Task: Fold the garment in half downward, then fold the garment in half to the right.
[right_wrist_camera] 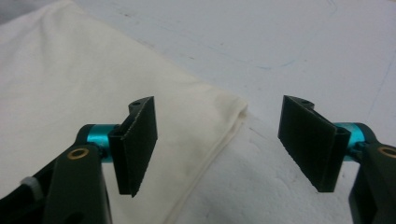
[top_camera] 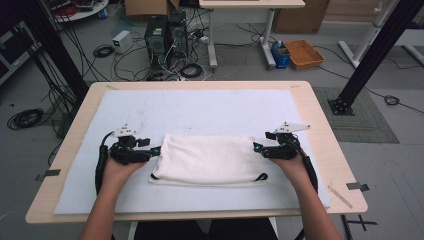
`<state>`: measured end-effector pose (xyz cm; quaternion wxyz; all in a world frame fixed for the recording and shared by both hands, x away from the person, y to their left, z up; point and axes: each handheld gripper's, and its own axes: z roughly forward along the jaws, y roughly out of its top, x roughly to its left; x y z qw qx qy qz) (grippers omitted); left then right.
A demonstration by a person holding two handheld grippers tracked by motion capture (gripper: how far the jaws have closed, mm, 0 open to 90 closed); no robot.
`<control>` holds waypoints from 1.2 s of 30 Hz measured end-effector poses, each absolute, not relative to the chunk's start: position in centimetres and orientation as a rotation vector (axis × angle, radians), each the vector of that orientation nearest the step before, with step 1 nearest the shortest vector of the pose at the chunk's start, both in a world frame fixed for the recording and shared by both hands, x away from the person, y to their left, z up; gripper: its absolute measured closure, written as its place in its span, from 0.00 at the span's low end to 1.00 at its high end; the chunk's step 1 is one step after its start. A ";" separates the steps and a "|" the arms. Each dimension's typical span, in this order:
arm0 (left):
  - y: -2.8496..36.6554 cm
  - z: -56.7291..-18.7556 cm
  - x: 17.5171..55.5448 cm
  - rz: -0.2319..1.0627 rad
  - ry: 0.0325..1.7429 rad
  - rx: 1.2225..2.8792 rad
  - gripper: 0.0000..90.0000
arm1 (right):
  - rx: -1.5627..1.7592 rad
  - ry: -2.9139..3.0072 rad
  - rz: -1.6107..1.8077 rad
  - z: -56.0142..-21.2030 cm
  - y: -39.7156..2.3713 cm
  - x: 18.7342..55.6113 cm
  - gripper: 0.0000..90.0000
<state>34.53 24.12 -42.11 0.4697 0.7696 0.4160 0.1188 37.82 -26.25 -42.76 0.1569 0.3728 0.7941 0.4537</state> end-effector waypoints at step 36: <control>22.5 -45.0 29.0 0.333 1.078 2.021 0.39 | 0.890 2.340 1.352 -40.3 -21.8 37.5 0.25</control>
